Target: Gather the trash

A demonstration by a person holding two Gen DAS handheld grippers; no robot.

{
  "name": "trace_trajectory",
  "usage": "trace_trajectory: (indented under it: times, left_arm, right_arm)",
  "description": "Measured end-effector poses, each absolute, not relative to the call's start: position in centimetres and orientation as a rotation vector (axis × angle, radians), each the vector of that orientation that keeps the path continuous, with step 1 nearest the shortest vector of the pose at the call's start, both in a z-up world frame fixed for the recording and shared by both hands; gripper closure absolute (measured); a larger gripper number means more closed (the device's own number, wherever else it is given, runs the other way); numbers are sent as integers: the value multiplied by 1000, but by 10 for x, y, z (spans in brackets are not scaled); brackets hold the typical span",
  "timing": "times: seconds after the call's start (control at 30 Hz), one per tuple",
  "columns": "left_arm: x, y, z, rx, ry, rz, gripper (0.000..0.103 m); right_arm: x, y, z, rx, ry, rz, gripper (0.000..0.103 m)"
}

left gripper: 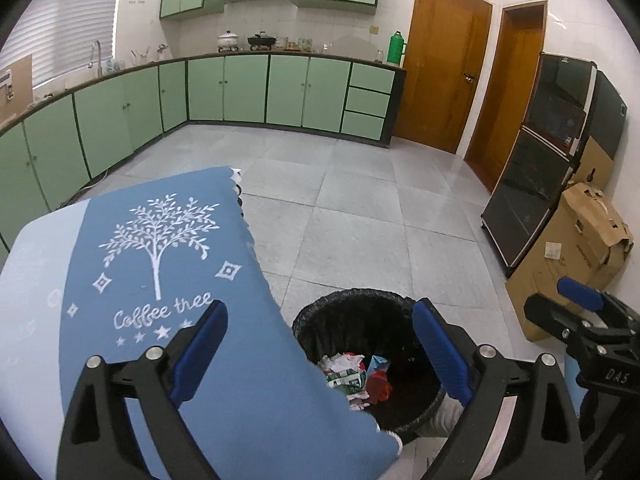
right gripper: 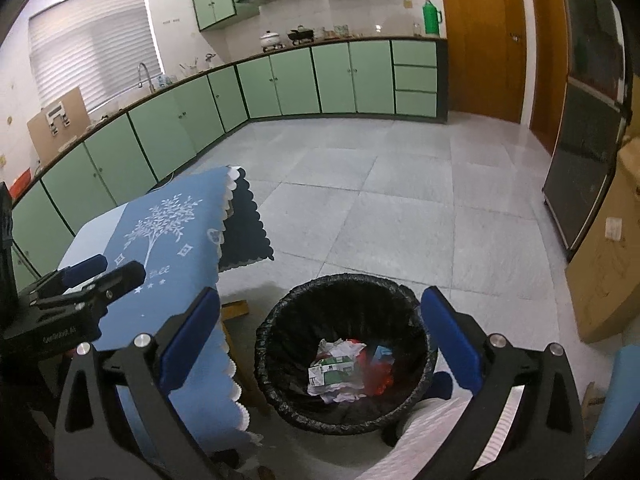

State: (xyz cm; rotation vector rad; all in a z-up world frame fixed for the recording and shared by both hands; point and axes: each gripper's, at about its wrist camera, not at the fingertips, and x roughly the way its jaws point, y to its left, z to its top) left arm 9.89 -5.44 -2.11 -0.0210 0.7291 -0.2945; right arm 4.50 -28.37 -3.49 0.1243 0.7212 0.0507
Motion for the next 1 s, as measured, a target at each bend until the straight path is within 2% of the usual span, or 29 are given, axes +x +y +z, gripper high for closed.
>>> trace_trajectory:
  times: [1.0]
  left_arm:
    - [58, -37, 7, -20, 636, -266, 7]
  right_arm:
    - [25, -264, -11, 80, 650, 121, 5]
